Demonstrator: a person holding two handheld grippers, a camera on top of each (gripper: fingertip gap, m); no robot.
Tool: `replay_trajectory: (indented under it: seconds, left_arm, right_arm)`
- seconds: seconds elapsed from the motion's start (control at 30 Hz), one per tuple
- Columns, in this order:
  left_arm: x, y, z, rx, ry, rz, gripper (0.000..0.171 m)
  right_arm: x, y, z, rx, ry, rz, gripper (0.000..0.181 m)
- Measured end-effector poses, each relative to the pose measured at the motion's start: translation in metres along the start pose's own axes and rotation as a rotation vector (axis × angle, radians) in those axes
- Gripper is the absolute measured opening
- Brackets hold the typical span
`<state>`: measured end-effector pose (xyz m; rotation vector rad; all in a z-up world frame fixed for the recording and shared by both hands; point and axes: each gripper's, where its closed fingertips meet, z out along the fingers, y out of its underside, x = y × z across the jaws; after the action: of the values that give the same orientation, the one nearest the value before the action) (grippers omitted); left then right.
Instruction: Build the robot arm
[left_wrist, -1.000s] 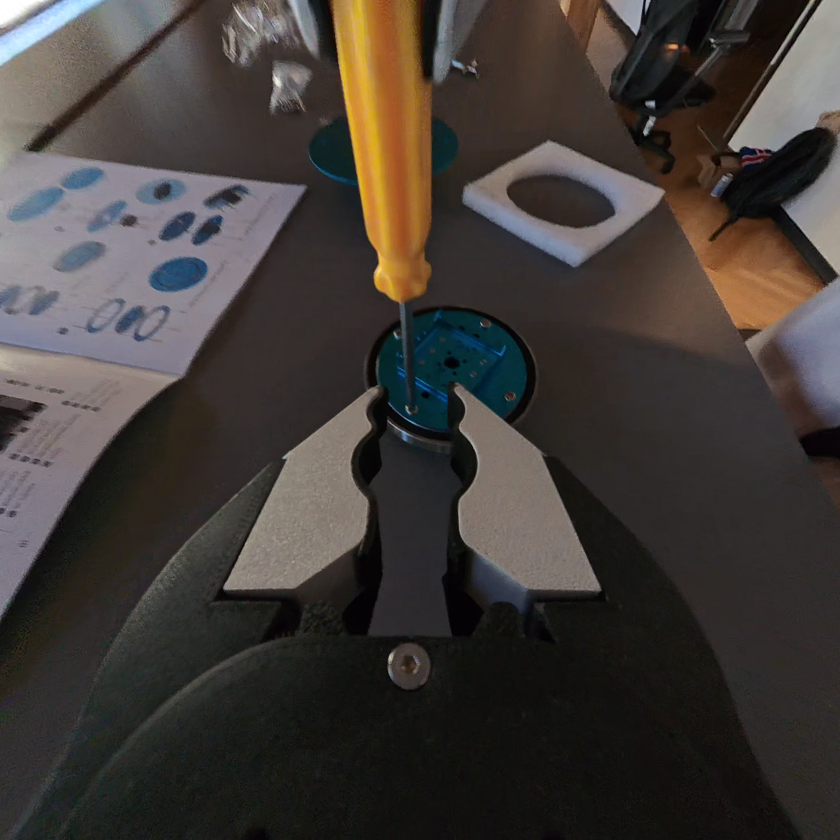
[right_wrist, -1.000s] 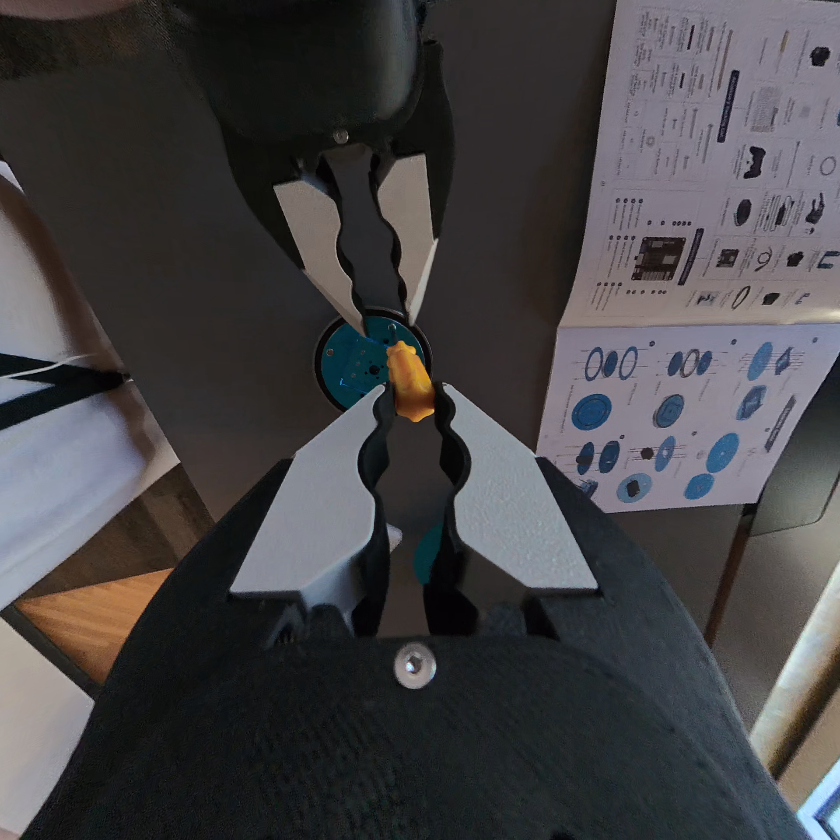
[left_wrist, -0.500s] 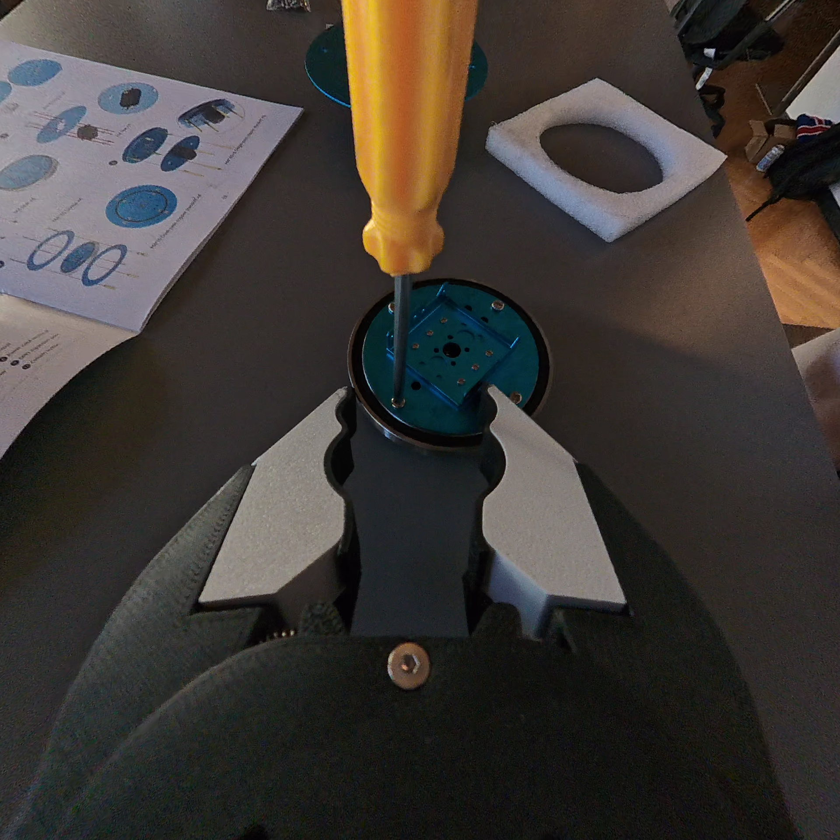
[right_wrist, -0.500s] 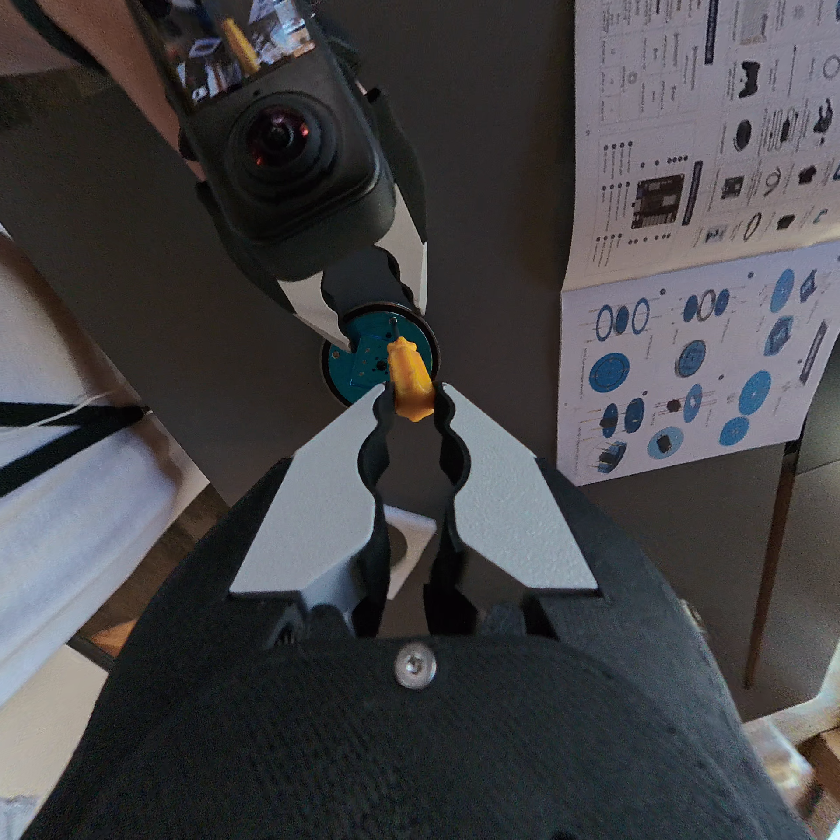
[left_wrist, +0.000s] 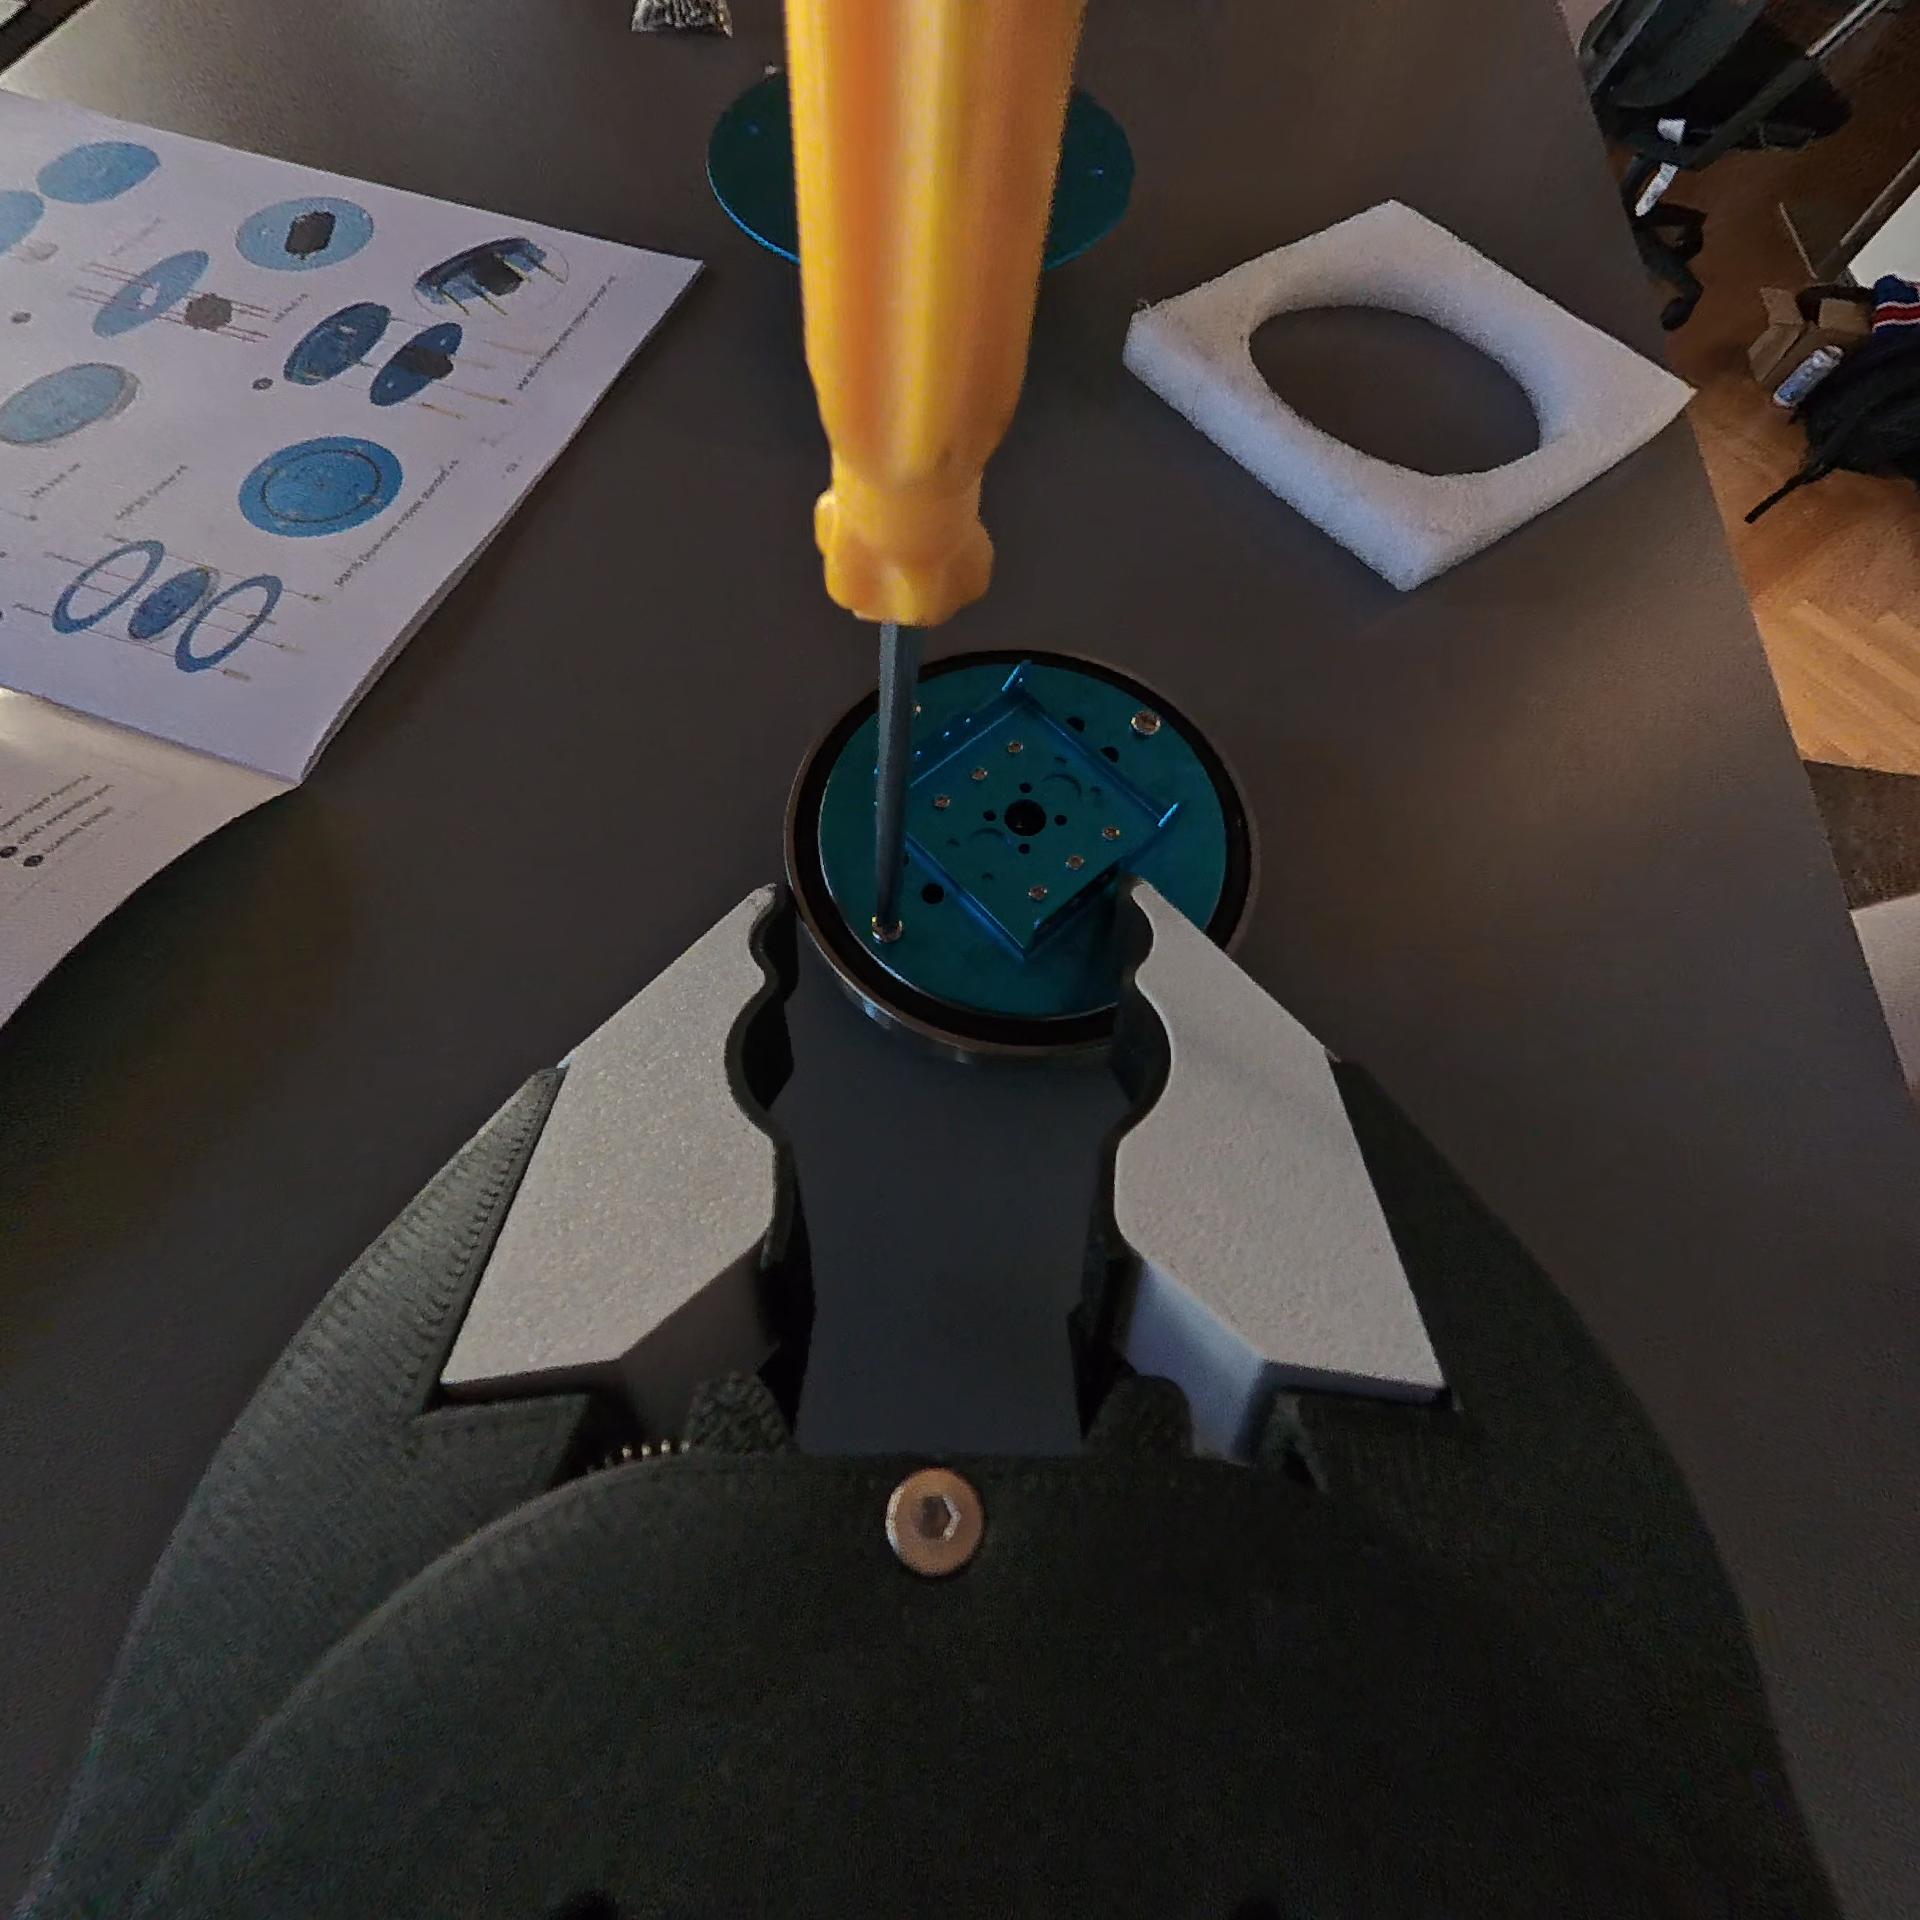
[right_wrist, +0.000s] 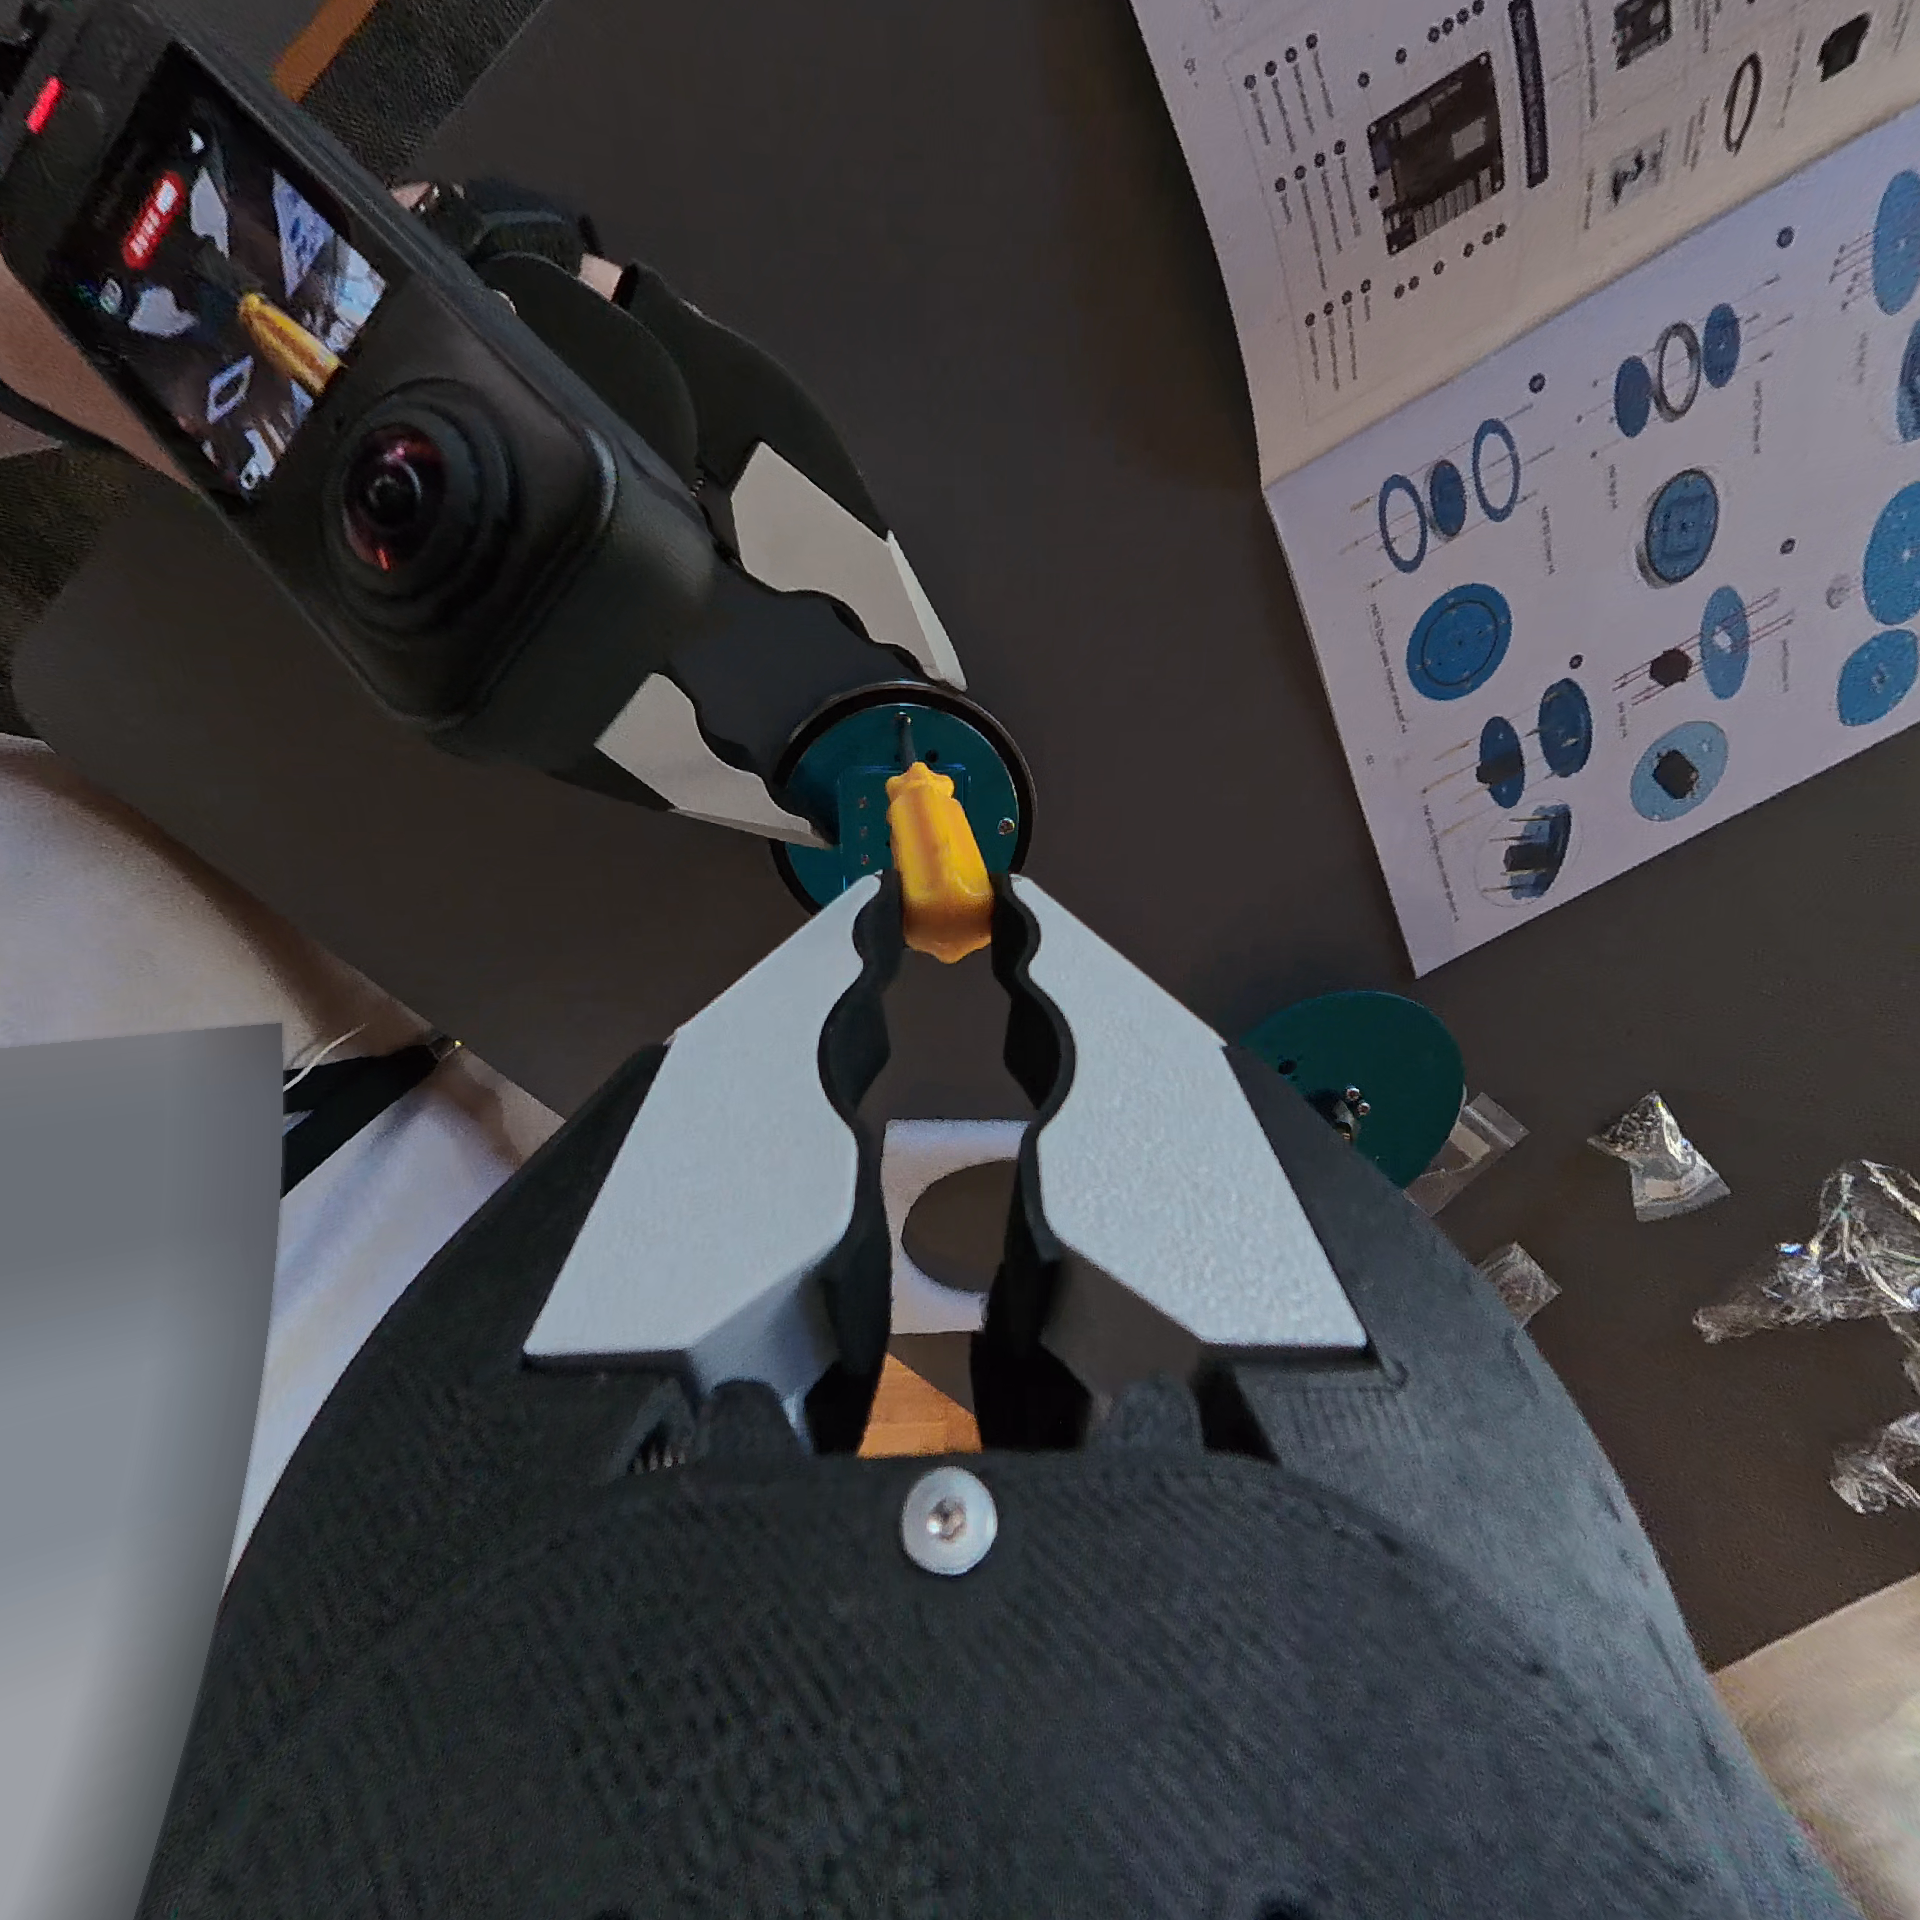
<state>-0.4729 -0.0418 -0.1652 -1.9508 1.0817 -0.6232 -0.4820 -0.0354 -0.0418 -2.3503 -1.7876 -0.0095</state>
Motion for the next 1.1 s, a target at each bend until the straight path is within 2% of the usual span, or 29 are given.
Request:
replay_trajectory:
  seconds: [0.07, 0.2, 0.3, 0.33, 0.37, 0.47, 0.53, 0.63, 0.7, 0.73, 0.8, 0.83, 0.87, 0.9, 0.97, 1.1]
  left_arm:
    - [-0.001, -0.002, -0.007, 0.035, 0.035, -0.002, 0.051]
    - [-0.007, -0.029, -0.026, 0.221, 0.073, -0.026, 0.033]
    - [-0.011, -0.035, -0.021, 0.209, 0.021, 0.059, 0.024]
    - [-0.010, -0.036, -0.019, 0.202, 0.009, 0.093, 0.009]
    - [-0.010, -0.036, -0.018, 0.197, -0.008, 0.124, 0.003]
    - [-0.012, -0.036, -0.018, 0.184, -0.019, 0.129, 0.003]
    - [-0.010, -0.036, -0.018, 0.198, 0.011, 0.106, 0.002]
    - [-0.010, -0.035, -0.019, 0.202, 0.002, 0.118, 0.003]
    - [-0.010, -0.036, -0.018, 0.200, 0.006, 0.115, 0.003]
    - [-0.010, -0.036, -0.018, 0.200, 0.006, 0.115, 0.003]
    - [-0.010, -0.036, -0.018, 0.197, 0.006, 0.114, 0.003]
    - [-0.010, -0.036, -0.017, 0.196, 0.008, 0.116, 0.003]
    - [-0.010, -0.037, -0.017, 0.194, 0.007, 0.119, 0.002]
    - [-0.010, -0.037, -0.017, 0.193, 0.008, 0.118, 0.003]
    - [-0.010, -0.037, -0.016, 0.195, 0.007, 0.119, 0.003]
    - [-0.011, -0.036, -0.019, 0.207, 0.011, 0.106, 0.003]
  right_arm:
    - [0.000, -0.002, 0.000, 0.013, 0.005, -0.002, 0.017]
    - [-0.001, -0.007, 0.001, 0.041, 0.005, -0.001, 0.017]
    - [0.000, -0.009, 0.001, 0.057, 0.002, 0.001, 0.017]
    - [0.000, -0.010, 0.001, 0.070, 0.000, 0.001, 0.017]
    - [0.001, -0.012, 0.001, 0.085, -0.002, 0.002, 0.017]
    - [0.001, -0.018, 0.002, 0.172, -0.018, -0.043, 0.017]
    - [-0.003, -0.023, 0.001, 0.283, -0.061, -0.109, 0.020]
    - [-0.002, -0.030, -0.005, 0.537, -0.082, -0.213, 0.052]
    - [-0.010, -0.034, -0.010, 0.762, -0.176, -0.264, 0.062]
    - [-0.014, -0.034, -0.012, 0.868, -0.230, -0.280, 0.060]
    - [-0.018, -0.035, -0.010, 1.021, -0.320, -0.290, 0.043]
    - [-0.019, -0.036, -0.007, 1.065, -0.358, -0.283, 0.036]
    - [-0.020, -0.036, -0.001, 1.071, -0.389, -0.283, 0.023]
    - [-0.017, -0.036, 0.008, 1.051, -0.398, -0.273, 0.019]
    - [-0.015, -0.038, 0.020, 1.038, -0.406, -0.258, 0.033]
    - [-0.016, -0.035, 0.016, 1.107, -0.448, -0.246, 0.029]
